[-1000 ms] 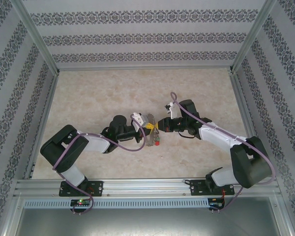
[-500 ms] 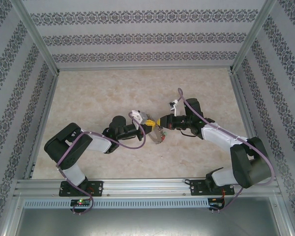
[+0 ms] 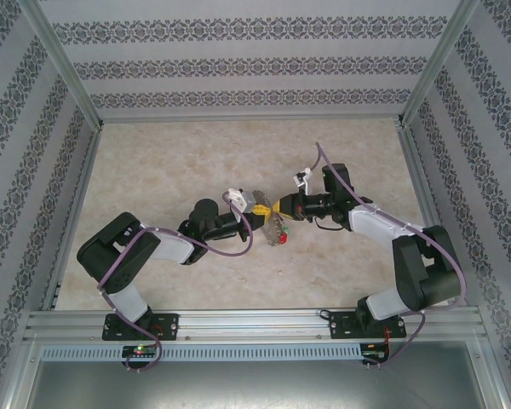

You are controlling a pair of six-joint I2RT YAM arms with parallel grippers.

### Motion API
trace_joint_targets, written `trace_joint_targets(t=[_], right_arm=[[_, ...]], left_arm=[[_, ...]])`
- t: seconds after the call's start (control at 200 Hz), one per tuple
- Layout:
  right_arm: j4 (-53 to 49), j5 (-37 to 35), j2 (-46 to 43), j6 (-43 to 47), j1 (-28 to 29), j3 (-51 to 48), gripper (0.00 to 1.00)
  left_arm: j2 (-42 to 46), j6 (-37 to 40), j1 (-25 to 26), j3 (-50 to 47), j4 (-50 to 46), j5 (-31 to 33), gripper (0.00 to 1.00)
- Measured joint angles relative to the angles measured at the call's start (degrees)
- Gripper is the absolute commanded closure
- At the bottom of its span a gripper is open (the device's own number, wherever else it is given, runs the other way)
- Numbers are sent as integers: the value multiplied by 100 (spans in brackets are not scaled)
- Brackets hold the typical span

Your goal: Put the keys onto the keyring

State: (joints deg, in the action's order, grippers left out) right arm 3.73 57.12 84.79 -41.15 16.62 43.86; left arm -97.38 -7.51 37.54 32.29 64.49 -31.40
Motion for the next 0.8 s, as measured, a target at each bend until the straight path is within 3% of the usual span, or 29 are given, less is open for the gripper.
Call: trace_joint_targets(t=[0.36, 0.799], right_arm=[[-748, -345, -680, 345, 2, 186, 100], [-1241, -608, -866, 863, 251, 378, 100]], left_arm=[[662, 1394, 74, 660, -1932, -138, 100], [767, 2107, 109, 883, -2909, -131, 100]])
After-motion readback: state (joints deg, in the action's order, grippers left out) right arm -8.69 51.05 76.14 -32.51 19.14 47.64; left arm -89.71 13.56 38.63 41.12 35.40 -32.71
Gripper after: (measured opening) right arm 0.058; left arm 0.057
